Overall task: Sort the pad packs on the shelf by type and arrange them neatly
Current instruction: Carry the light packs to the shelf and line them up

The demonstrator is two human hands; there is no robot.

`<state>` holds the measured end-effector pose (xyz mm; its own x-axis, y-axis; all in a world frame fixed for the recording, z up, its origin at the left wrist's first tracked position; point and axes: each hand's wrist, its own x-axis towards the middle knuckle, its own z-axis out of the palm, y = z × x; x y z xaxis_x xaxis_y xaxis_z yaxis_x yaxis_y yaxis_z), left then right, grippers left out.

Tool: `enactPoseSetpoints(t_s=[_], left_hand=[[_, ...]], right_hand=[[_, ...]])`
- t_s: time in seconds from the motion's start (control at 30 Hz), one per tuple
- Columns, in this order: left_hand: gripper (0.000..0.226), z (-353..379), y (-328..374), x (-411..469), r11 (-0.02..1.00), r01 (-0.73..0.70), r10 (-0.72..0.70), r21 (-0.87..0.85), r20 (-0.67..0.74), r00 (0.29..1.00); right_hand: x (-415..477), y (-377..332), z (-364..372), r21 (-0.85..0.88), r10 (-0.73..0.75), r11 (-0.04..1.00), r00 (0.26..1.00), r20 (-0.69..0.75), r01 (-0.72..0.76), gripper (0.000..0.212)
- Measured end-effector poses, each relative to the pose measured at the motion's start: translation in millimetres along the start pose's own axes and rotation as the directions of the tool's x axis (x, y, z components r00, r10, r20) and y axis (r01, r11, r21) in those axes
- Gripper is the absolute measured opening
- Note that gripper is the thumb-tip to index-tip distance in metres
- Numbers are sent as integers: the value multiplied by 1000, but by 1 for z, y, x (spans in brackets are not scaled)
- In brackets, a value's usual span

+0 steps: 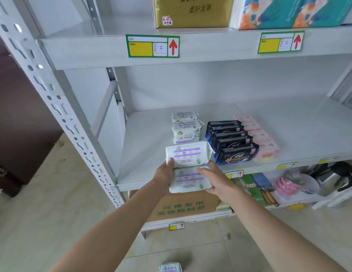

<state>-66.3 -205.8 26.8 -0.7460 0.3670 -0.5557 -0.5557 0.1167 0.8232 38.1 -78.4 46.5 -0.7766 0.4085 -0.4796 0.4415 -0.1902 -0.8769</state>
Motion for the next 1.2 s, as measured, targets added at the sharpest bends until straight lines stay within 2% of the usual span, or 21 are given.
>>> enactPoseSetpoints(t_s=[0.17,0.27,0.43,0.6,0.83,0.93,1.0,1.13,1.2], left_hand=[[28,10,16,22,998,19,-15,57,-75,997],[32,17,22,41,998,17,-11,60,-110,994],[27,32,30,66,997,60,-52,44,-166,985],[27,48,37,83,995,93,-86,31,-177,981],[20,46,38,113,983,112,-86,146,-171,982],[16,49,41,115,972,90,-58,219,-147,987],[23,49,41,116,961,74,-39,267,-137,990],[55,44,38,116,919,30,1,392,-79,997],[78,39,36,113,785,-82,113,615,-12,993]], right_hand=[[28,-11,-6,8,26,1000,1000,8,-27,43],[48,-19,-11,-8,46,999,999,11,-46,39],[77,-28,-24,-96,103,990,995,5,-102,37],[102,-37,-35,-144,165,976,986,7,-163,26],[126,-46,-32,-190,214,960,977,20,-207,18],[132,-51,-32,-226,232,947,973,-8,-228,34],[134,-52,-31,-251,233,941,972,-11,-228,50],[131,-52,-34,-379,125,921,990,70,-90,49],[128,-52,-40,-581,10,813,996,89,44,51]])
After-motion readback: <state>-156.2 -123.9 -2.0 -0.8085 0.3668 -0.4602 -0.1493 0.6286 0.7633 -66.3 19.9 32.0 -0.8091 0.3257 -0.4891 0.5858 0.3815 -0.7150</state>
